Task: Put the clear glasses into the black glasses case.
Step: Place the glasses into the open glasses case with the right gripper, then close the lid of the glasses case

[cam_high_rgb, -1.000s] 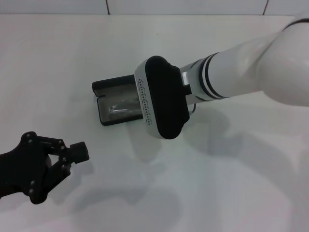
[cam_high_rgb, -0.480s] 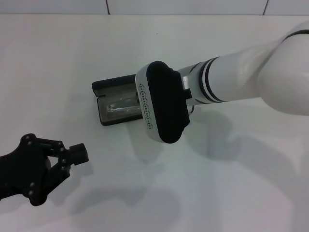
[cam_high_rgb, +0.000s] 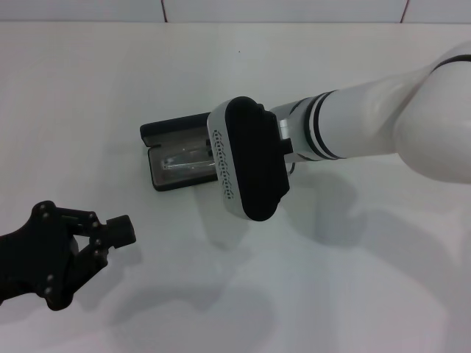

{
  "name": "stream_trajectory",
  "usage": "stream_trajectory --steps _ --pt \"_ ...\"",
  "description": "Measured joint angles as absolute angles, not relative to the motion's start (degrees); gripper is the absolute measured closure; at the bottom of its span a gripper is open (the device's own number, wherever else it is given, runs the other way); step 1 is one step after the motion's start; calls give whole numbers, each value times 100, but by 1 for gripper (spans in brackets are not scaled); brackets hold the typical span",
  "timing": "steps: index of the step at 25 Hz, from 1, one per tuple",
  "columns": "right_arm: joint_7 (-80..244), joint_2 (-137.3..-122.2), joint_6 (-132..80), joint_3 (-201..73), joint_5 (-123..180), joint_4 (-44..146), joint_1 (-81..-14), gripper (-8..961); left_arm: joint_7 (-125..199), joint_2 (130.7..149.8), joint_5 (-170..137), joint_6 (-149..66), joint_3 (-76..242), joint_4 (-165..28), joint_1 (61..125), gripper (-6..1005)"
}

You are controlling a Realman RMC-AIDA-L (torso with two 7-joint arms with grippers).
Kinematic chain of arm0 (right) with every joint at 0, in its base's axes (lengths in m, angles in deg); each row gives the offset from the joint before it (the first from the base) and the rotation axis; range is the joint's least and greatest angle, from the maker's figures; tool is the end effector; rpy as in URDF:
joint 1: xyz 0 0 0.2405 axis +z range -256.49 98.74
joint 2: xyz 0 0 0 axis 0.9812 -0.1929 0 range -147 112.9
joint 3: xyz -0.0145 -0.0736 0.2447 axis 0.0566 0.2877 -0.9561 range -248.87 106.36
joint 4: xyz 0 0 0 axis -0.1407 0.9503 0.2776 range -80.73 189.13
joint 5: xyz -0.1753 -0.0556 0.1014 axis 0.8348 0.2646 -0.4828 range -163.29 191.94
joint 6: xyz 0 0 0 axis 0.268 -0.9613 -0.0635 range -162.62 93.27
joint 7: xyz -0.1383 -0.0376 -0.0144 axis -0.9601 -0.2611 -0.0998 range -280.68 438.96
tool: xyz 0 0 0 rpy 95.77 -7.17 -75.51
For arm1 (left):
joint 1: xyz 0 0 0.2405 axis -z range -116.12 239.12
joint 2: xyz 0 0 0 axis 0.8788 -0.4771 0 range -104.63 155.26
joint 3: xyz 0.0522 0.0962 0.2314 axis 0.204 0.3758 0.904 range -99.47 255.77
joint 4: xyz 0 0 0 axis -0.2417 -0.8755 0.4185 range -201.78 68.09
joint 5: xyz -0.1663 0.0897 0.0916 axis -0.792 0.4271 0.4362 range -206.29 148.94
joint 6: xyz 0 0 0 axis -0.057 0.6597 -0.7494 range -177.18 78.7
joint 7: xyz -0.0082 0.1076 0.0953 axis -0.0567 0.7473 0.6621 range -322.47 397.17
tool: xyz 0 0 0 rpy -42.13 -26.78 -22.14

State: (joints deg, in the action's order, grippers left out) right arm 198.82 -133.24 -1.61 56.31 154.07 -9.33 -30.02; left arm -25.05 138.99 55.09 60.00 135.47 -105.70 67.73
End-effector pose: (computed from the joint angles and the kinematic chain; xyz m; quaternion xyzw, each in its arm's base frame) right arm 0.0730 0.3610 -0.1447 -0.9239 -0.3015 -0.1130 0.2066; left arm -0.3007 0.2023 0.0425 -0.9013 -0.1280 -0.3942 0.1262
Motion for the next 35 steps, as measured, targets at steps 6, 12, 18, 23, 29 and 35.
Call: stream_trajectory --steps 6,12,18,23,29,35 --pt "19871 -13324 -220 5636 15407 -951 -3012 886 -2505 13900 5508 6005 13545 -10569 6774 950" --pt "19811 -13324 -250 5675 15418 -954 -3027 885 -2505 13897 5508 6010 13545 -10569 6783 951" --pt "19728 -13324 -353 5682 15425 -959 -3084 880 -2505 13895 5508 6010 13545 -10569 6808 951" --pt "19718 -13324 -449 5681 15427 -1002 -3151 798 -2505 13895 5508 6010 13541 -10569 6809 951" --pt "19711 -13324 -512 5615 15415 -1327 -3394 802 -2505 13880 5452 6020 13495 -10569 6771 951" --pt "19371 -13317 -1157 5447 15387 -1869 -4358 801 -2491 13937 5444 6290 12753 -10541 6695 951"
